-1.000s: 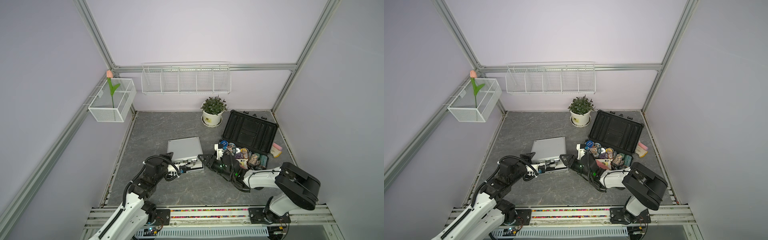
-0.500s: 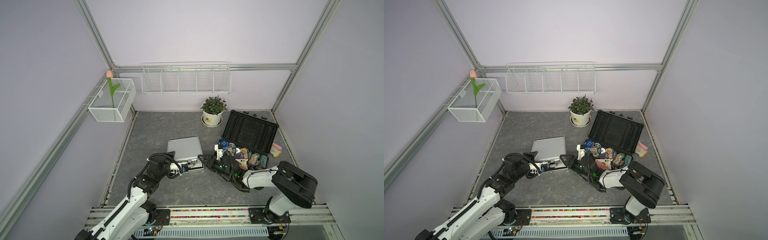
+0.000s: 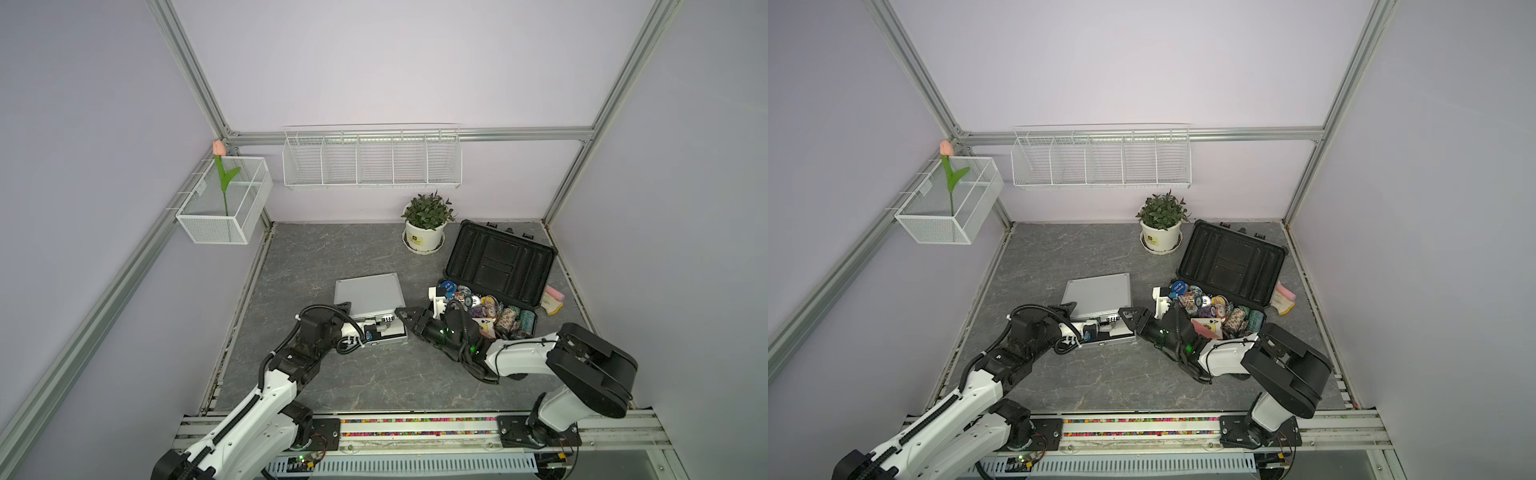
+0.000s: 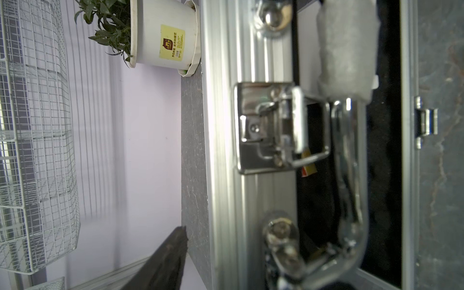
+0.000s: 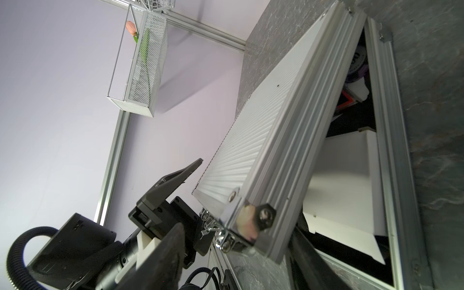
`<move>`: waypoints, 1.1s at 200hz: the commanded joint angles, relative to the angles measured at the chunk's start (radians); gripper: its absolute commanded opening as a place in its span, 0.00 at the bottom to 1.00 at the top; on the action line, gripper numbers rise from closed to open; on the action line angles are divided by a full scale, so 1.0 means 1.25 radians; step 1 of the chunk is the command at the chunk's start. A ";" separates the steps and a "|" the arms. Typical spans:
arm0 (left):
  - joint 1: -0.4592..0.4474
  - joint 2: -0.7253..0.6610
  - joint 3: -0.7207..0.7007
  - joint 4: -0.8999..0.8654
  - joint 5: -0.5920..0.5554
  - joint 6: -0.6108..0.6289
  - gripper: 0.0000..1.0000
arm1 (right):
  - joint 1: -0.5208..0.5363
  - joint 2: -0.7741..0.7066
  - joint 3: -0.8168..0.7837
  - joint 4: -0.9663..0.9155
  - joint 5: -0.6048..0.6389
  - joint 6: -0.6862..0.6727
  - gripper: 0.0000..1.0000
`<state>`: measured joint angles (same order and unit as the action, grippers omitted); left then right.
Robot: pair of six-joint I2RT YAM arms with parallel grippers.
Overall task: Open the poker set cases
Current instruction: Open the case lid on the poker set case.
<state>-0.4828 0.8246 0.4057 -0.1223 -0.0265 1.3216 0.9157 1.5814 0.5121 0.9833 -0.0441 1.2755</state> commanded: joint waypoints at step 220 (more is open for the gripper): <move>-0.002 -0.019 0.020 0.060 0.012 -0.022 0.52 | 0.044 0.090 0.122 0.121 -0.100 0.105 0.67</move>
<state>-0.4828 0.8150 0.4133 -0.0746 -0.0406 1.2690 0.9577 1.7050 0.6582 1.0431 -0.1535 1.3209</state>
